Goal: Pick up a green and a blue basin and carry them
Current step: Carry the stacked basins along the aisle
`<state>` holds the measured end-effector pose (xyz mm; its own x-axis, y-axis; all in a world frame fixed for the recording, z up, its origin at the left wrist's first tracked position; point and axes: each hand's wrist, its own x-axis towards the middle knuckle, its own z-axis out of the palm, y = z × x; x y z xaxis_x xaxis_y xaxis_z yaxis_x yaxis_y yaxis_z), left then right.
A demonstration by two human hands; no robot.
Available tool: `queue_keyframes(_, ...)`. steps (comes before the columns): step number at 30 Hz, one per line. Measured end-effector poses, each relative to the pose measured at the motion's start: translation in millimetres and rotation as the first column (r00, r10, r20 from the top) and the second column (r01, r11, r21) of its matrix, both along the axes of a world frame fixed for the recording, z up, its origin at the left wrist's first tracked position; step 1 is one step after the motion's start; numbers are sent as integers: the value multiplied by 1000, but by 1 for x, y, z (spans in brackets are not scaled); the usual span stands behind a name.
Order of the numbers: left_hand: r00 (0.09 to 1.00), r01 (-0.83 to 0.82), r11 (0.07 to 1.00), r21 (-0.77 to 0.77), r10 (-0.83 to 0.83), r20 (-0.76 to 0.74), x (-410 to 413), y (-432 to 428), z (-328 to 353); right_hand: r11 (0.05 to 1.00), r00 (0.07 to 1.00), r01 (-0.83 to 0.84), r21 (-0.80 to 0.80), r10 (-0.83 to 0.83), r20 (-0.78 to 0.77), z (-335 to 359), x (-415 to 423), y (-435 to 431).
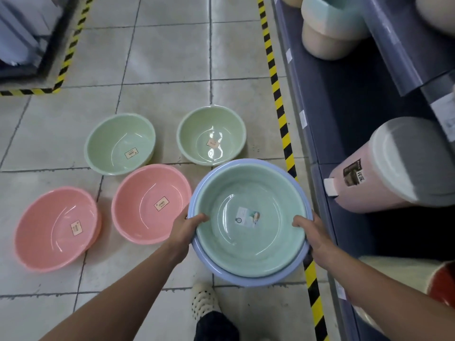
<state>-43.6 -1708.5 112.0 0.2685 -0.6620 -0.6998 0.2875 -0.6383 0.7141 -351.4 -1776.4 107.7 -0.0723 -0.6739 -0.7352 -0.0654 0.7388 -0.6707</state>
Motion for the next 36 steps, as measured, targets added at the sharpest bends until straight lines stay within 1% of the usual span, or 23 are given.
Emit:
queue_keyframes(5, 999, 41, 999, 34, -41, -4, -3, -36, -7, 999, 999, 50, 19, -50, 1, -4, -4, -20)
queue_keyframes(9, 996, 86, 995, 53, -86, -7, -11, -55, -23, 996, 996, 84, 20, -83, -28, -17, -13, -33)
queue_keyframes(14, 999, 50, 996, 79, -49, -14, -32, -78, -53, 998, 997, 56, 11, -55, -53, -46, -29, -59)
queue_keyframes(18, 999, 45, 995, 85, -45, 0, -49, -92, -79, 999, 997, 30, -25, -32, -70, -68, -44, -78)
queue_keyframes(20, 999, 34, 995, 98, -33, -10, -56, -98, -94, 1000, 998, 13, -12, -14, -68, -81, -51, -87)
queue_keyframes(24, 999, -35, 991, 126, 39, -32, -72, -113, -123, 1000, 997, -17, -9, 16, -79, -111, -64, -105)
queue_keyframes(27, 997, -77, 988, 133, 80, -17, -84, -125, -142, 1000, 998, -24, -12, 24, -63, -130, -71, -118)
queue_keyframes(32, 996, -88, 990, 114, 90, -8, -94, -143, -175, 1000, 998, -20, -4, 20, -54, -169, -81, -138)
queue_keyframes(36, 999, -43, 993, 109, 43, -1, -96, -150, -199, 1000, 998, -17, 11, 18, -57, -194, -84, -145)
